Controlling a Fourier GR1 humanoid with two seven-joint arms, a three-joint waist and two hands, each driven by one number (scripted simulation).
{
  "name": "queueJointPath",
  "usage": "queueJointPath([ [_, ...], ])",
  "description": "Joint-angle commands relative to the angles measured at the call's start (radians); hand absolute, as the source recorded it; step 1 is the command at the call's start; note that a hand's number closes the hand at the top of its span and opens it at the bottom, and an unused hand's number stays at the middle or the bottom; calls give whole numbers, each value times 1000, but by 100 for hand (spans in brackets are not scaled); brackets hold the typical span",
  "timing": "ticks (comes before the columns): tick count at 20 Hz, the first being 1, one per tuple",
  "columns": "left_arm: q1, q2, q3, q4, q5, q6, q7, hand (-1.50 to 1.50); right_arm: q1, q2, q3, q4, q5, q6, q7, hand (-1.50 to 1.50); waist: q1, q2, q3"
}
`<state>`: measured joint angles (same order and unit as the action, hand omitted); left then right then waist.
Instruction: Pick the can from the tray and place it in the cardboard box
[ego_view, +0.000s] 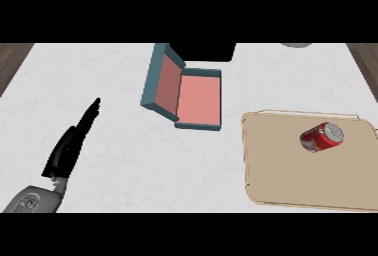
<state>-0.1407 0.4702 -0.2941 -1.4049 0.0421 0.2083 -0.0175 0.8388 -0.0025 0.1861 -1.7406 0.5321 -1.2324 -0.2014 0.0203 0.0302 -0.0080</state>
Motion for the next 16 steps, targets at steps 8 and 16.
queueJointPath([
  [8, -21, -17, -10, 34, -23, -15, -26, 0, -10, 2, -59, -75, 264, 141, 405, -150, 43, 9, 0],
  [16, -62, 4, 29, 45, 0, -50, 14, 0, -195, 1, -110, -158, 561, 429, 779, -150, 26, -8, 3],
])
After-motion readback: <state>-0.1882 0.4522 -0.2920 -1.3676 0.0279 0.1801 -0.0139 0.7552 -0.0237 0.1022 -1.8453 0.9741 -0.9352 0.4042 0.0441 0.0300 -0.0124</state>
